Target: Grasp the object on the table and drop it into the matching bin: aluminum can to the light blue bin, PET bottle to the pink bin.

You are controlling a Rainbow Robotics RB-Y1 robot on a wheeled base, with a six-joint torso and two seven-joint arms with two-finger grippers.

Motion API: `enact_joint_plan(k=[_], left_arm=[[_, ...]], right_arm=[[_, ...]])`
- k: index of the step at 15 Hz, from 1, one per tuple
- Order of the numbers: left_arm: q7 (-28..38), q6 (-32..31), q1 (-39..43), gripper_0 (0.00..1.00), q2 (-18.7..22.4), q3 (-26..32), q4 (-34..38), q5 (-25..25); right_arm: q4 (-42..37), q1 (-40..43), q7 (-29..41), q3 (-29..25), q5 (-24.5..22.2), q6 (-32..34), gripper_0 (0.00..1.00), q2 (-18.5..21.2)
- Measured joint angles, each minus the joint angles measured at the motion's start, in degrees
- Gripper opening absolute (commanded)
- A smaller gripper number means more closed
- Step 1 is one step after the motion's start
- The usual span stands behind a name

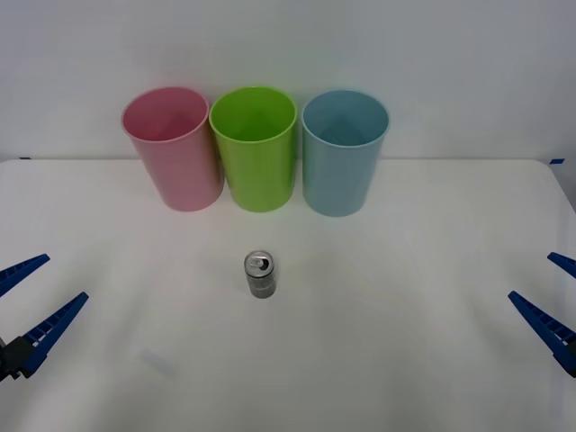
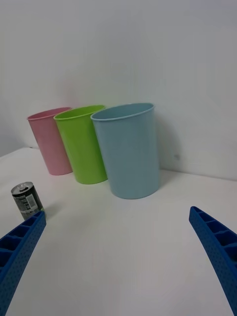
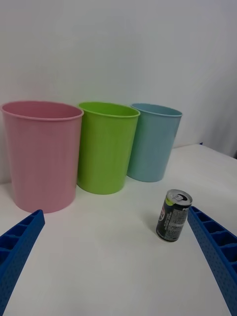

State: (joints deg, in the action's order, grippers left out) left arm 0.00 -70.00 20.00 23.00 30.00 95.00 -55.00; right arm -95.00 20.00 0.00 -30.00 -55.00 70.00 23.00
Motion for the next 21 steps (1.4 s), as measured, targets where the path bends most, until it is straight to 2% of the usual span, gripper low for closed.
enact_joint_plan(k=[7, 14, 16, 21], left_arm=[[0.00, 0.00, 0.00, 1.00, 0.00, 0.00, 0.00, 0.00], [0.00, 0.00, 0.00, 1.00, 0.00, 0.00, 0.00, 0.00], [0.00, 0.00, 0.00, 1.00, 0.00, 0.00, 0.00, 0.00], [0.00, 0.00, 0.00, 1.00, 0.00, 0.00, 0.00, 0.00]], right_arm=[[-0.35, 0.06, -0.13, 0.44, -0.79, -0.39, 1.00, 0.18], [2.87, 0.23, -2.89, 5.40, -1.04, 0.17, 1.00, 0.47], [3.76, 0.08, -4.00, 7.14, -2.41, 0.10, 1.00, 0.47], [4.30, -1.29, -6.91, 16.04, -3.00, -2.20, 1.00, 0.15]])
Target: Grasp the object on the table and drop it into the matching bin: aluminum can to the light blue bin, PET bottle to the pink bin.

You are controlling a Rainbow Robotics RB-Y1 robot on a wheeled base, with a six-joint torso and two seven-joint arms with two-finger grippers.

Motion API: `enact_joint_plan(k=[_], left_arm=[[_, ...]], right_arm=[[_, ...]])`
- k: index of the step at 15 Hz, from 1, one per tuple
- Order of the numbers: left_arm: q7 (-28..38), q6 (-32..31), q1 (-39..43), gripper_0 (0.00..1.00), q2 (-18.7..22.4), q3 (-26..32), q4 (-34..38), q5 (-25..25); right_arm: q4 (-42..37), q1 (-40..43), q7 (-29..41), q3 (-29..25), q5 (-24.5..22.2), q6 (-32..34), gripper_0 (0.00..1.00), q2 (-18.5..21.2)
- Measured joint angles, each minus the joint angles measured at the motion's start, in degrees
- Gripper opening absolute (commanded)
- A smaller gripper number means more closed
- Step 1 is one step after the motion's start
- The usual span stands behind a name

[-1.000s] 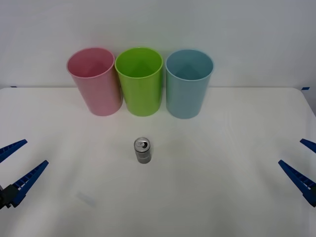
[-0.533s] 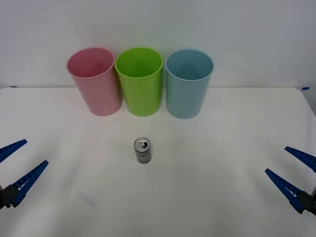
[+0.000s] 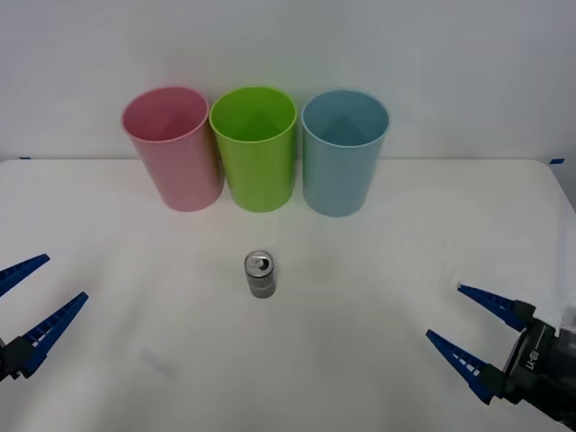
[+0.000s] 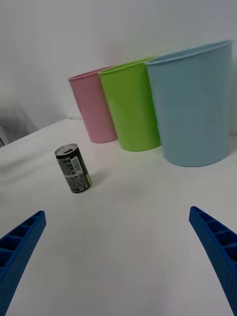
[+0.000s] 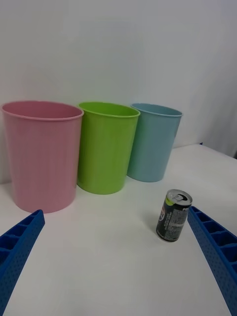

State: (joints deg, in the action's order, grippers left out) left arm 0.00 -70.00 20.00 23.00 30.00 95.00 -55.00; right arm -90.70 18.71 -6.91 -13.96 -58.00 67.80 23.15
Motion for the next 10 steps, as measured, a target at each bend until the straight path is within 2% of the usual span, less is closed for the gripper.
enact_joint_plan(k=[3, 10], left_arm=[[0.00, 0.00, 0.00, 1.00, 0.00, 0.00, 0.00, 0.00], [0.00, 0.00, 0.00, 1.00, 0.00, 0.00, 0.00, 0.00]], right_arm=[[0.00, -1.53, -2.14, 5.93, -0.22, -3.70, 1.00, -0.05], [0.00, -6.09, -6.68, 19.02, -0.37, -17.96, 1.00, -0.13]])
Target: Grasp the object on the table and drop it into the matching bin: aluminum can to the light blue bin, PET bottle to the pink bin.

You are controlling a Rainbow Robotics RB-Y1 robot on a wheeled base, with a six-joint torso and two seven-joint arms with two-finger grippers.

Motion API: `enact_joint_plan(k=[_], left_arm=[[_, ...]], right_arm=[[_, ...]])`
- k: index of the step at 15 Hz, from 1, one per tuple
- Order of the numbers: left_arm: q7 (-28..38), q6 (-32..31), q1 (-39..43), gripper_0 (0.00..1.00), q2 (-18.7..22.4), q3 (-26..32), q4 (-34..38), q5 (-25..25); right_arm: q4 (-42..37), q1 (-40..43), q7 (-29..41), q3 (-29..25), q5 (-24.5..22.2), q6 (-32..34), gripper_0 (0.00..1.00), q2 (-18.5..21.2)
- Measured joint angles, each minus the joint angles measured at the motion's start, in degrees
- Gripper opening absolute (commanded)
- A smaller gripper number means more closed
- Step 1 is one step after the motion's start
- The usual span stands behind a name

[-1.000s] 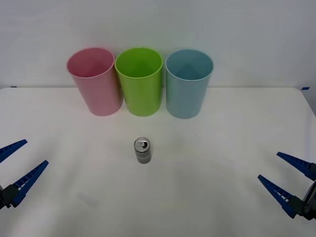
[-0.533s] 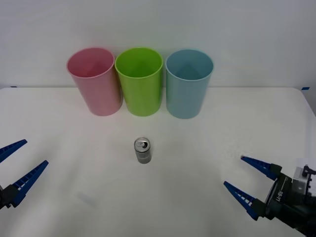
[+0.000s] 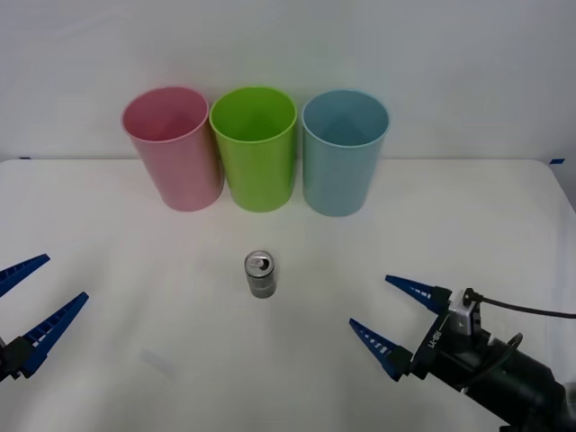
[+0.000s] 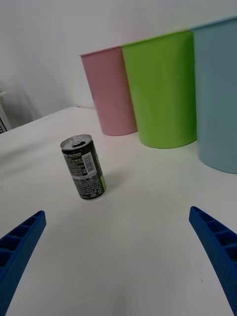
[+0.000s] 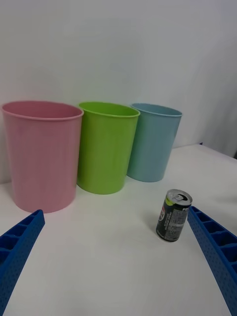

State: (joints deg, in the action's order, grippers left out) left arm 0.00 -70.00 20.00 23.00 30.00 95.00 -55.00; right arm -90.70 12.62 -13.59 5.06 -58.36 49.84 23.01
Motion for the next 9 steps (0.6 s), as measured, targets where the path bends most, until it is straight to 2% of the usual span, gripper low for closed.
enact_joint_plan(k=[3, 9], left_arm=[[0.00, 0.00, 0.00, 1.00, 0.00, 0.00, 0.00, 0.00], [0.00, 0.00, 0.00, 1.00, 0.00, 0.00, 0.00, 0.00]], right_arm=[[0.16, -1.69, -1.24, 2.51, -1.97, -4.22, 1.00, -1.50], [9.90, -9.52, -2.90, 2.59, -8.19, -3.95, 1.00, -9.42]])
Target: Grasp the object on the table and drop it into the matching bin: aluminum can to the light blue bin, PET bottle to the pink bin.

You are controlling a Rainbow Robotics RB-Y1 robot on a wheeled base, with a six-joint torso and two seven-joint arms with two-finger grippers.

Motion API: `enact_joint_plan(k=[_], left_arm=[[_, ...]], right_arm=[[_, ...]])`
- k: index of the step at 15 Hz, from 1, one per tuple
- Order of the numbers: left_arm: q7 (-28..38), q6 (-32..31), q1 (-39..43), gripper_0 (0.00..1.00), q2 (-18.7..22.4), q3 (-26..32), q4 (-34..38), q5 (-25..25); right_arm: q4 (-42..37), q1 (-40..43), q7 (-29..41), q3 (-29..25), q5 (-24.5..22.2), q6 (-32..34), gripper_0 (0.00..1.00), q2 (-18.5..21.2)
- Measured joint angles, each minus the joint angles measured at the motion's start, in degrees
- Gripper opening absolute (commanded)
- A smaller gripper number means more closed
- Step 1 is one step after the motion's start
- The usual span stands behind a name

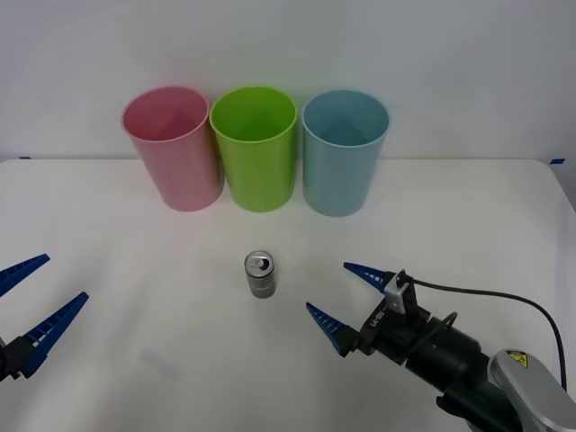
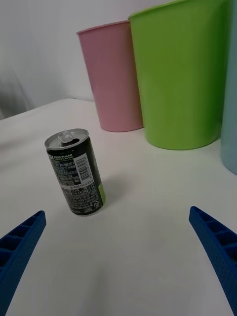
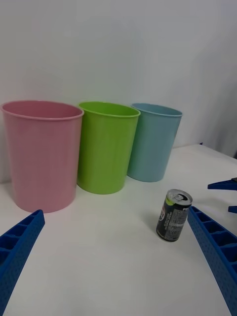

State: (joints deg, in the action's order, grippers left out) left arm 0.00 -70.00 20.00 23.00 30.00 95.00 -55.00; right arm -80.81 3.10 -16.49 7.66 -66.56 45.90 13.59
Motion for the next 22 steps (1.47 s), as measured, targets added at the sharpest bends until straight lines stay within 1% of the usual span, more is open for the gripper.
enact_joint_plan(k=[3, 11, 14, 18, 22], left_arm=[[0.00, 0.00, 0.00, 1.00, 0.00, 0.00, 0.00, 0.00], [0.00, 0.00, 0.00, 1.00, 0.00, 0.00, 0.00, 0.00], [0.00, 0.00, 0.00, 1.00, 0.00, 0.00, 0.00, 0.00], [0.00, 0.00, 0.00, 1.00, 0.00, 0.00, 0.00, 0.00], [0.00, 0.00, 0.00, 1.00, 0.00, 0.00, 0.00, 0.00]], right_arm=[[3.32, -3.00, -0.95, 0.83, -1.52, -1.47, 1.00, -2.56], [11.80, -11.13, -3.40, 6.48, -1.64, -7.30, 1.00, -6.31], [14.26, -13.52, -3.98, 8.20, -1.65, -9.65, 1.00, -7.45], [18.26, -16.74, -4.94, 9.27, -1.65, -10.76, 1.00, -9.17], [18.76, -17.53, -5.54, 10.92, -1.65, -13.03, 1.00, -9.63]])
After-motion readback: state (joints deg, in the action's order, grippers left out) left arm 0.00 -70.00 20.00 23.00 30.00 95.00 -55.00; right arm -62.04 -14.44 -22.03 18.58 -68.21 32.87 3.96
